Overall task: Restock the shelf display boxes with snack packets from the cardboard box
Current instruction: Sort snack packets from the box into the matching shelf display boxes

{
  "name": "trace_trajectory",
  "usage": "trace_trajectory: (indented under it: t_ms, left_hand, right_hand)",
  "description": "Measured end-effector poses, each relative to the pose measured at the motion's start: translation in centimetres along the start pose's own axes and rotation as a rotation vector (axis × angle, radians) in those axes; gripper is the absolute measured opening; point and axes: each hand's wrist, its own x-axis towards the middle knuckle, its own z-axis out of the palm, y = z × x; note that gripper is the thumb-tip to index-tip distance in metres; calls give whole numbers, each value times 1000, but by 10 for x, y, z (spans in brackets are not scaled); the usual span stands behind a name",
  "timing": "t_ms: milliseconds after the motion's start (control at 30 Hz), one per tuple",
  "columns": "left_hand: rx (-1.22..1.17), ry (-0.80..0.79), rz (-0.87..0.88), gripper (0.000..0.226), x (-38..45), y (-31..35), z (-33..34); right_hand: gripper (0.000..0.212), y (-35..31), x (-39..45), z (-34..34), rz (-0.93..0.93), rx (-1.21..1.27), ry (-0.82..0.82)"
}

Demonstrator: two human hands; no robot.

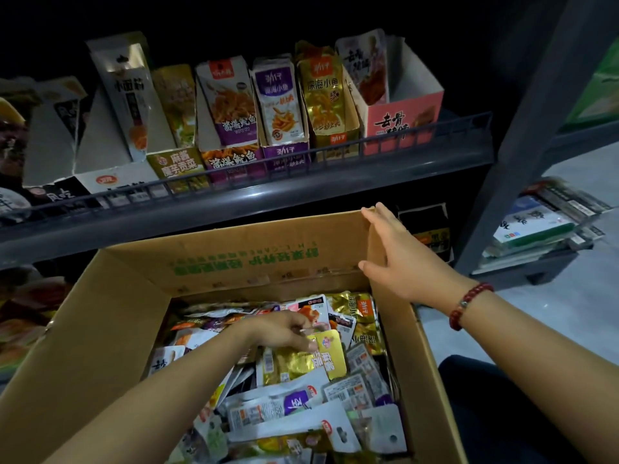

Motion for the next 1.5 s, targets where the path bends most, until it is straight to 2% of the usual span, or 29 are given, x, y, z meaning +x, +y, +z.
trace_trajectory:
  t_ms: [233,333,467,533,633,700,800,933,1067,1233,1400,1500]
  left_hand:
    - [-14,15,-8,39,3,-4,1]
    - [-118,56,34,41,2,-6,2]
    - [-402,288,130,20,-10,7,-8]
    - [-478,349,156,13,-18,13,-15]
    - [-405,333,196,33,-28,22,-20]
    - [-336,386,209,31,-34,28,-23]
    - [-252,266,152,18,-40,30,-24]
    - [-22,137,12,29,-37,20,7]
    - [-25,113,30,44,-33,8,37]
    - [-50,237,47,43,-35,13,41]
    - [-286,443,81,34,-61,19,16]
    - [-536,561,161,25,-81,23,0]
  right_hand:
    - [81,-1,-1,-1,7,7,4]
    - [81,-1,-1,0,11,2,1]
    - [81,-1,-1,-1,15,9,4]
    - [80,0,-1,-1,17,18,5]
    - [81,1,0,1,13,22,15]
    - [81,1,0,1,-2,25,19]
    - [81,2,1,2,-8,34,21]
    - [81,2,1,3,-9,30,32]
    - [81,3,1,3,-14,26,37]
    - [81,1,0,2,-7,36,47]
    - [82,-1,1,0,-12,2,50]
    - [82,-2,3,2,-8,-5,40]
